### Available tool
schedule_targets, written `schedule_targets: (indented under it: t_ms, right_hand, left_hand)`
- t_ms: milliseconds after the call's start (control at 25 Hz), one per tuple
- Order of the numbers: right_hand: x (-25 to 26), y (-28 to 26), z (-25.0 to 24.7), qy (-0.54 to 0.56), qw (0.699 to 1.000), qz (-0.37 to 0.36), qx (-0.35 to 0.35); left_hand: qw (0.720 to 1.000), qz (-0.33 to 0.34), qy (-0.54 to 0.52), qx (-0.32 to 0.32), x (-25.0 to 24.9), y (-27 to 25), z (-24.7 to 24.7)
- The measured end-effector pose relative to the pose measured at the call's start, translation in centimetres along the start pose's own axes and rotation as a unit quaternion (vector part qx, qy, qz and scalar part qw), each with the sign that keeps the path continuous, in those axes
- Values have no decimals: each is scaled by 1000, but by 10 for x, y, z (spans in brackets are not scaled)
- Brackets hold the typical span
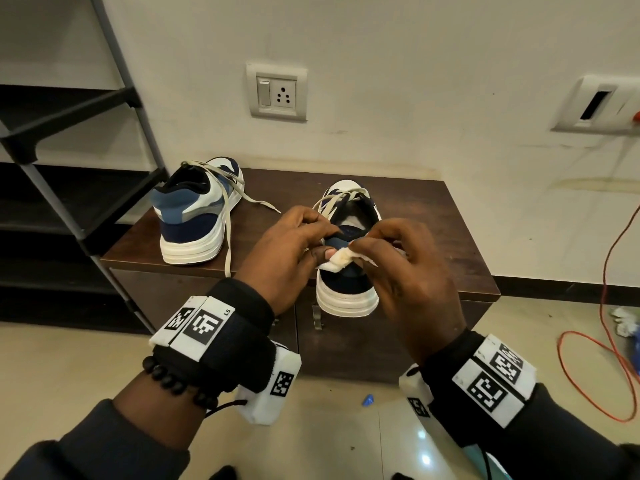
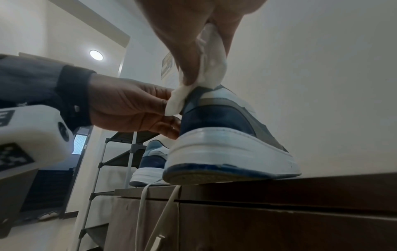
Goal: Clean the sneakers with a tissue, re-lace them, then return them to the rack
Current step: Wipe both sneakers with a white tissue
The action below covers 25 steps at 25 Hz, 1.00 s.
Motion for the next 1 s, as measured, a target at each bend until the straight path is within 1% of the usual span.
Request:
schedule_targets:
  t_ms: [160, 240, 360, 480, 560, 600, 680, 760, 840, 1000]
  right_hand:
    - [13, -9, 10, -59, 995, -84, 16]
    - [15, -15, 13, -77, 991, -108, 24]
    - [15, -22, 12, -84, 989, -115, 34]
    - [18, -35, 16, -89, 986, -124, 71]
    - [16, -32, 14, -67, 989, -102, 86]
    - [13, -25, 10, -49, 993, -78, 77]
    - [7, -4, -3, -20, 999, -32, 24]
    - [7, 14, -7, -6, 1000, -16, -15]
    - [14, 19, 3, -15, 999, -31, -14]
    - [22, 6, 14, -76, 992, -97, -1]
  left_hand:
    - [1000, 10, -6, -2, 2, 2, -1]
    - [1000, 6, -1, -3, 3, 3, -1]
    - [1000, 3, 5, -5, 5, 3, 0]
    - [1000, 4, 10, -3, 5, 3, 0]
    - [1000, 5, 5, -1, 5, 2, 0]
    - [1000, 5, -2, 0, 5, 2, 1]
    - [1000, 2, -12, 2, 5, 2, 0]
    - [1000, -2, -9, 1, 6, 1, -1]
    - [1000, -5, -8, -1, 6, 0, -3]
    - [1000, 9, -23, -1, 7, 1, -2]
Point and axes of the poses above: each hand's wrist, its own y-axis towards the middle knuckle, its own z-axis out of the palm, x = y × z, the point moved 8 cm from there along y, towards the middle knuckle, and after that the axes turned 13 degrees about -x, right-handed, at the moved point
